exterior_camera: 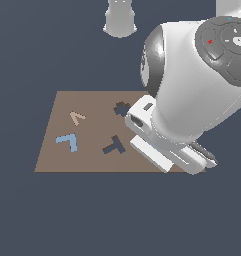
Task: Insert a designated object into the corresponding slot on a board.
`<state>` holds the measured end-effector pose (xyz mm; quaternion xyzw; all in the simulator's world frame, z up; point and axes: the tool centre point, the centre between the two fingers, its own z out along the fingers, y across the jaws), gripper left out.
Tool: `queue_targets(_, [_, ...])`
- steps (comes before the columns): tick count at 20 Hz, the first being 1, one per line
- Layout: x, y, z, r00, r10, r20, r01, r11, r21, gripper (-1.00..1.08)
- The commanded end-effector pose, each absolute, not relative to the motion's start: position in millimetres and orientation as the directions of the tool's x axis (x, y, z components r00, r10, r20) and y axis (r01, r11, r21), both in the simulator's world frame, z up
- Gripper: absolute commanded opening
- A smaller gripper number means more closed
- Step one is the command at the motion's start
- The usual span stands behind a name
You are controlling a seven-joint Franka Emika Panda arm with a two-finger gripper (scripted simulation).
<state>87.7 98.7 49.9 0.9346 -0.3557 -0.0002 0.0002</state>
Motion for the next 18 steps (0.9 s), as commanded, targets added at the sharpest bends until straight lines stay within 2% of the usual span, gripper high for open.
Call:
queue_targets(1, [88, 99, 50, 0.745, -0.667, 0.0, -0.667, -0.745, 0.0, 1.0])
queue_targets(12, [88, 99, 30, 0.745, -0.667, 0.0, -0.667, -0.745, 0.0, 1.0])
queue_targets(13, [88, 99, 30, 0.745, -0.667, 0.0, -0.667, -0.745, 0.0, -1.0])
queue_targets(18, [88, 99, 30, 0.745, -0.667, 0.0, -0.667, -0.745, 0.0, -1.0])
